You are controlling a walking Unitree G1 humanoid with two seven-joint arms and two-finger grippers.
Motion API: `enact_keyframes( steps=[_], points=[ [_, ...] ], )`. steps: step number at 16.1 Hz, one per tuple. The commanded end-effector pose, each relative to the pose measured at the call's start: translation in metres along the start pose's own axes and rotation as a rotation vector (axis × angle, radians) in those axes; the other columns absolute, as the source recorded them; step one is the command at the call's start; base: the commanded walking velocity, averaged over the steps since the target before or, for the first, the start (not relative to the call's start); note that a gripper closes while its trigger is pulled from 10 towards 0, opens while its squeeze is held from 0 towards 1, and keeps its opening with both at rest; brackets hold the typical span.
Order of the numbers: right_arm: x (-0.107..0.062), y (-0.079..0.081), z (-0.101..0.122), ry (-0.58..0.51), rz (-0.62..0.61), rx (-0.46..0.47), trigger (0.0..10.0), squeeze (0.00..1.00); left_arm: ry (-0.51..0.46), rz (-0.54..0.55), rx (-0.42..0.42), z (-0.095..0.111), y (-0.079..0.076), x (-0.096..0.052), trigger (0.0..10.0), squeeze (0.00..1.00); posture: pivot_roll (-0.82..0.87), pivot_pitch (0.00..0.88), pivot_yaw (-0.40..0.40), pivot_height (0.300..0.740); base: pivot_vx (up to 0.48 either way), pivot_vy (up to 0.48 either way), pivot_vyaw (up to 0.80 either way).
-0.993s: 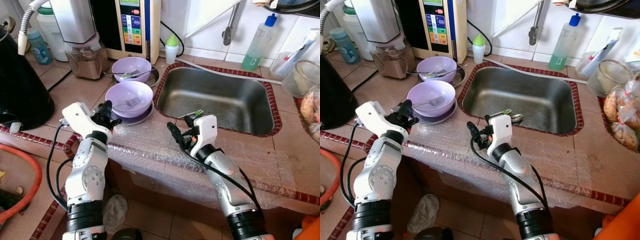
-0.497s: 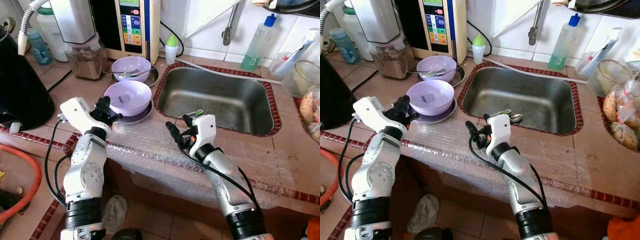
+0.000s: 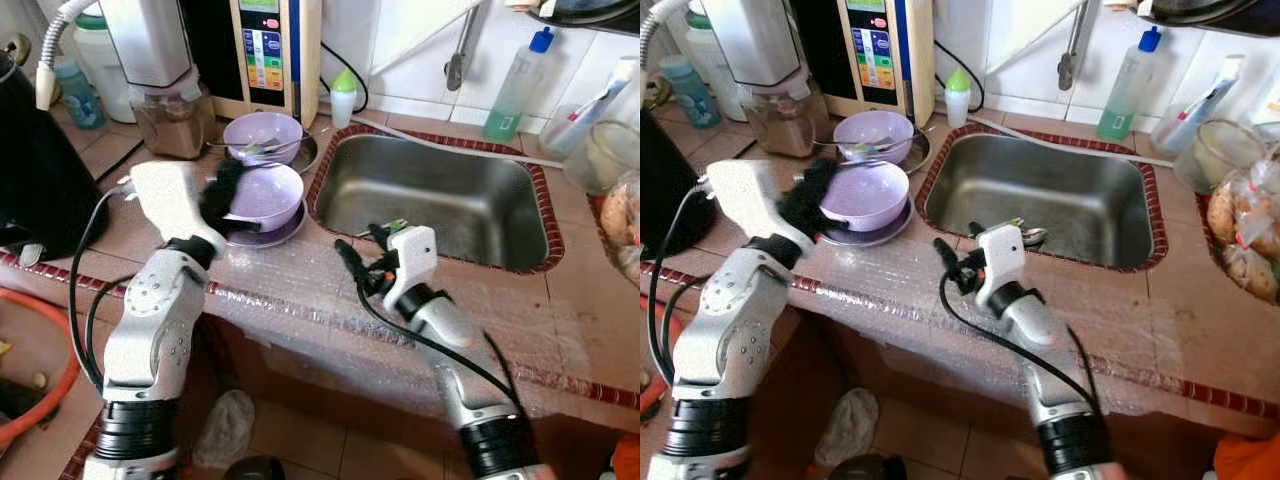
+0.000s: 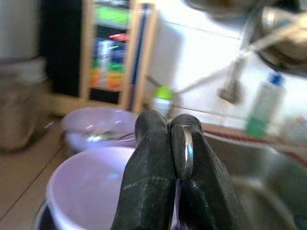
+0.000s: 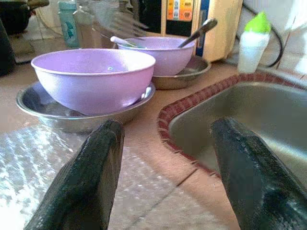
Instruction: Kitchen organization
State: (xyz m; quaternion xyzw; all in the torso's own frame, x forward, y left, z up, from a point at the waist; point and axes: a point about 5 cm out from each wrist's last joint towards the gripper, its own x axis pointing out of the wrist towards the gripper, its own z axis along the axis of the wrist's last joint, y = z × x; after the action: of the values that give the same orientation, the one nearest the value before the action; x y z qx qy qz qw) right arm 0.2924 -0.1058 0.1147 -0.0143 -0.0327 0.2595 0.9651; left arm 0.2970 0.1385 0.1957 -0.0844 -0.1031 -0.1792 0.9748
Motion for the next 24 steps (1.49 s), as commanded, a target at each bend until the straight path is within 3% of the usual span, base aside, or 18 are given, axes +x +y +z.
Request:
enact_keyframes(
  steps=[1, 2, 3, 4, 6, 7, 9, 10, 11, 19, 20, 24],
  points=[
    [0.002, -0.002, 0.005, -0.027, 0.016, -0.056, 10.0, 0.0, -0.029, -0.071, 0.073, 0.009, -0.005, 0.003, 0.0, 0.0, -0.04, 0.0, 0.043, 0.74, 0.0, 0.0, 0.0],
    [0.002, -0.004, 0.007, -0.032, 0.019, -0.065, 10.0, 0.48, -0.026, -0.108, 0.102, 0.011, -0.007, 0.006, 0.0, 0.0, -0.04, 0.0, 0.045, 0.74, 0.0, 0.0, 0.0],
    [0.003, -0.007, 0.01, -0.038, 0.011, -0.1, 10.0, 0.43, -0.035, -0.16, 0.15, 0.017, -0.009, 0.01, 0.0, 0.0, -0.04, 0.0, 0.046, 0.74, 0.0, 0.0, 0.0],
    [0.005, -0.012, 0.015, -0.054, 0.002, -0.114, 10.0, 0.0, -0.055, -0.235, 0.198, 0.023, -0.016, 0.017, 0.0, 0.0, -0.04, 0.0, 0.046, 0.74, 0.0, 0.0, 0.0],
    [0.007, -0.017, 0.022, -0.081, -0.012, -0.139, 10.0, 0.0, -0.063, -0.288, 0.235, 0.026, -0.023, 0.025, 0.0, 0.0, -0.05, 0.0, 0.049, 0.74, 0.0, 0.0, 0.0],
    [0.008, -0.019, 0.028, -0.107, -0.016, -0.167, 10.0, 1.0, -0.074, -0.325, 0.234, 0.028, -0.029, 0.032, 0.0, 0.0, -0.05, 0.0, 0.05, 0.74, 0.0, 0.0, 0.0],
    [0.009, -0.019, 0.034, -0.135, -0.017, -0.244, 10.0, 1.0, -0.046, -0.421, 0.232, 0.024, -0.042, 0.036, 0.0, 0.0, -0.05, 0.0, 0.053, 0.74, 0.0, 0.0, 0.0],
    [0.009, -0.019, 0.037, -0.15, -0.022, -0.266, 10.0, 0.0, -0.005, -0.47, 0.242, 0.017, -0.048, 0.036, 0.0, 0.0, -0.05, 0.0, 0.053, 0.74, 0.0, 0.0, 0.0],
    [0.009, -0.018, 0.04, -0.163, -0.02, -0.283, 10.0, 0.0, 0.022, -0.49, 0.205, 0.011, -0.053, 0.036, 0.0, 0.0, -0.05, 0.0, 0.056, 0.74, 0.0, 0.0, 0.0],
    [0.016, -0.025, 0.036, -0.134, -0.008, -0.37, 9.9, 0.0, 0.107, -0.623, 0.197, -0.011, -0.077, 0.033, 0.0, 0.0, -0.06, 0.0, 0.059, 0.74, 0.0, 0.0, 0.0],
    [0.019, -0.026, 0.037, -0.132, 0.003, -0.356, 0.0, 0.0, 0.108, -0.621, 0.197, -0.012, -0.077, 0.033, 0.0, 0.0, -0.06, 0.0, 0.059, 0.74, 0.0, 0.0, 0.0],
    [0.024, -0.028, 0.03, -0.081, 0.052, -0.343, 0.0, 0.0, 0.118, -0.62, 0.203, -0.016, -0.078, 0.032, 0.0, 0.0, -0.05, 0.0, 0.044, 0.74, 0.0, 0.0, 0.0]
  ],
)
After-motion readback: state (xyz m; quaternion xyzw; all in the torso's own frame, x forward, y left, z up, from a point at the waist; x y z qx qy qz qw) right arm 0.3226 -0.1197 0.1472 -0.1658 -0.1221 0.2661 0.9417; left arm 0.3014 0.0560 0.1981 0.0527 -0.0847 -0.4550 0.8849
